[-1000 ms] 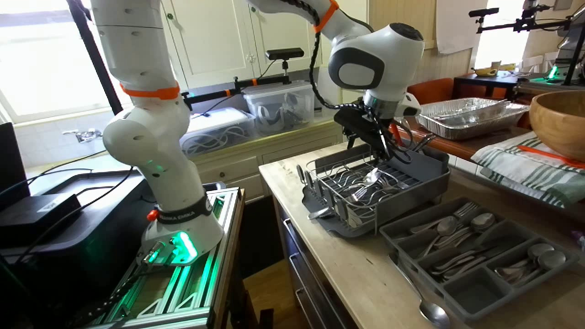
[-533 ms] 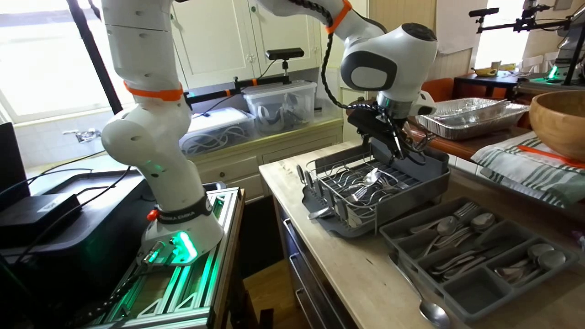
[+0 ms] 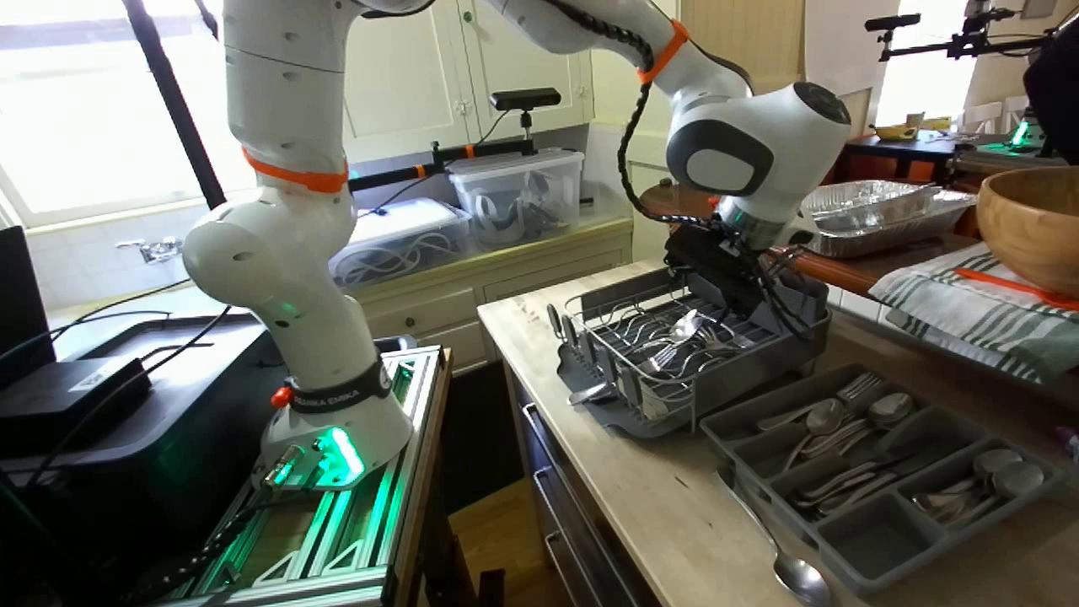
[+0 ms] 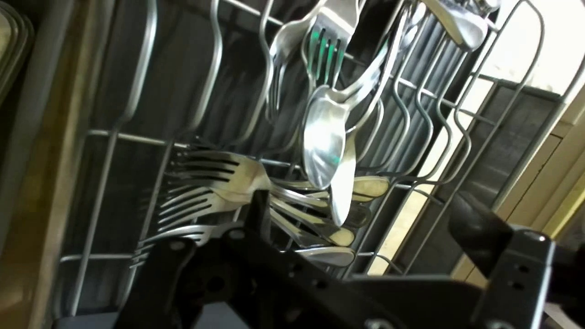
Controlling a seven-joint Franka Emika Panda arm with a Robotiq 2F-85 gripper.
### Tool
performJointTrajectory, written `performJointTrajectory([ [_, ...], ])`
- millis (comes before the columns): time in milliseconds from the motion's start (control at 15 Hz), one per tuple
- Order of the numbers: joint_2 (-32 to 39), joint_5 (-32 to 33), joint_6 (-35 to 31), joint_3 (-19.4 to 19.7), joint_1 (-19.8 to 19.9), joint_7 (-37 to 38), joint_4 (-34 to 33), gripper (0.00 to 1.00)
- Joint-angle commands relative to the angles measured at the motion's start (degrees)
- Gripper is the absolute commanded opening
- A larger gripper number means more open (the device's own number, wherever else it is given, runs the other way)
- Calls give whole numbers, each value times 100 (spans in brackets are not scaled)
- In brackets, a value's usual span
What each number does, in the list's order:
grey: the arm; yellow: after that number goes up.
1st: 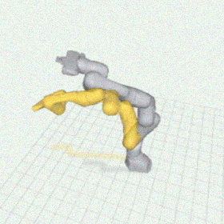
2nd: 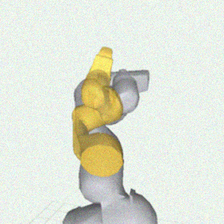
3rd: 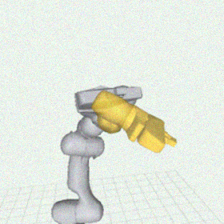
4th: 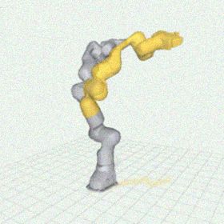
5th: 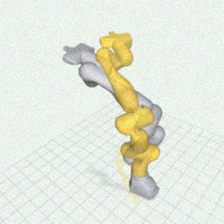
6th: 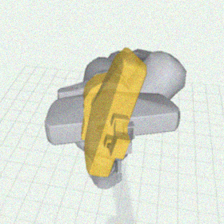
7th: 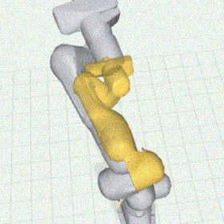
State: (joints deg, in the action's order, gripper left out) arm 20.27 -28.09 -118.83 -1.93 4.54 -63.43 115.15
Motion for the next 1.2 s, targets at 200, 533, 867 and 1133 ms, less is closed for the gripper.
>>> performJointTrajectory([
  [200, 541, 350, 624, -72, 261, -99, -609, 92],
  [533, 603, 238, 461, -175, 243, -4, -574, 77],
  [867, 659, 295, 492, -190, 266, 9, -651, 36],
  [1133, 708, 326, 500, -161, 319, 16, -764, 9],
])
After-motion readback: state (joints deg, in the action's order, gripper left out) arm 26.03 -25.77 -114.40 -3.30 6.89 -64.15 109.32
